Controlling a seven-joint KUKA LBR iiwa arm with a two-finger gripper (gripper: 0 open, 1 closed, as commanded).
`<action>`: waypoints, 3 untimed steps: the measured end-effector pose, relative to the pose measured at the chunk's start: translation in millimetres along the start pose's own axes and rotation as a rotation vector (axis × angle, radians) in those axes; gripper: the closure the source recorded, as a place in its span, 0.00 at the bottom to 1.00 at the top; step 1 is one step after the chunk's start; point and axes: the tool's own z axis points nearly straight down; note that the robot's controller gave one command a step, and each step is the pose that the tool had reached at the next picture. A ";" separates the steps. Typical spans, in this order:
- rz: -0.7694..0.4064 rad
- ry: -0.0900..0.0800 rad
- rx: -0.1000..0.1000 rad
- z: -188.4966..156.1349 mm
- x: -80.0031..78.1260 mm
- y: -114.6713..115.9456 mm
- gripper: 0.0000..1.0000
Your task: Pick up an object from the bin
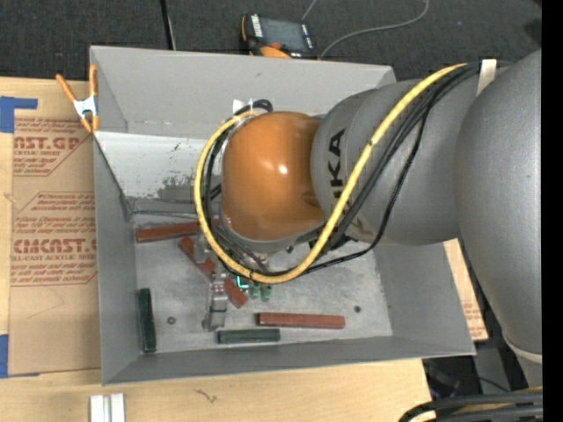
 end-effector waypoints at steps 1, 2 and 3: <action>0.182 -0.007 -0.002 115.2 -7.1 -50.8 0.00; 0.407 -0.009 -0.001 100.9 -46.5 -88.0 0.00; 0.433 -0.009 -0.005 114.8 -76.3 -50.1 0.00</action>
Offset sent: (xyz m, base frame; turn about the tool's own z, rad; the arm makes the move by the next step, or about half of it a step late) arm 0.0065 -0.0509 -0.1134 0.1798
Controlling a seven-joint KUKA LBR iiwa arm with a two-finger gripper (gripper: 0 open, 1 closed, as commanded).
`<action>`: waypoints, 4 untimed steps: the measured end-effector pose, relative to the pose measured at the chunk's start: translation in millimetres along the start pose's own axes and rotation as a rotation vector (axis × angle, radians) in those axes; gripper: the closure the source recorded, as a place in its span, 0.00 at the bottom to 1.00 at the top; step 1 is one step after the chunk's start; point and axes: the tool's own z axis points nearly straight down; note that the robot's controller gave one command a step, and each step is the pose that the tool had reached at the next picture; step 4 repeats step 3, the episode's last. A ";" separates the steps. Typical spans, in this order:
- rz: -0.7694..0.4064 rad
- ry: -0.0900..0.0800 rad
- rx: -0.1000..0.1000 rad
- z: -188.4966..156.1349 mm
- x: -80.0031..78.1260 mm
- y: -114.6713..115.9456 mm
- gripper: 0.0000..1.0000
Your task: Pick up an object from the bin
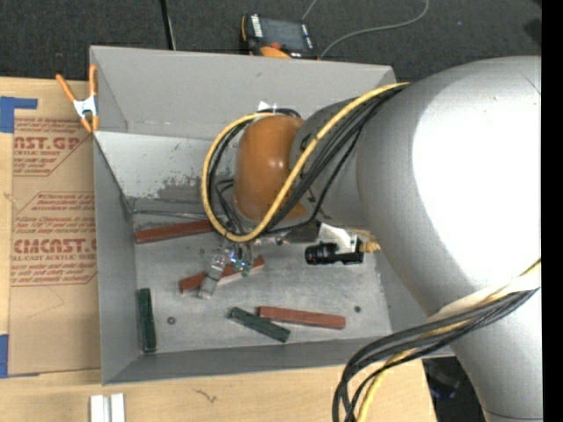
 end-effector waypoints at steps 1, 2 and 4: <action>-0.322 0.001 0.003 -0.5 -4.9 -21.0 0.00; -0.322 0.000 0.002 -1.7 -5.2 -20.2 1.00; -0.435 -0.008 -0.001 -139.4 0.5 -20.4 1.00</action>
Offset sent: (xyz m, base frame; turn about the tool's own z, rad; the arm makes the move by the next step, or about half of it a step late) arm -0.0042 -0.0211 0.0011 -0.3218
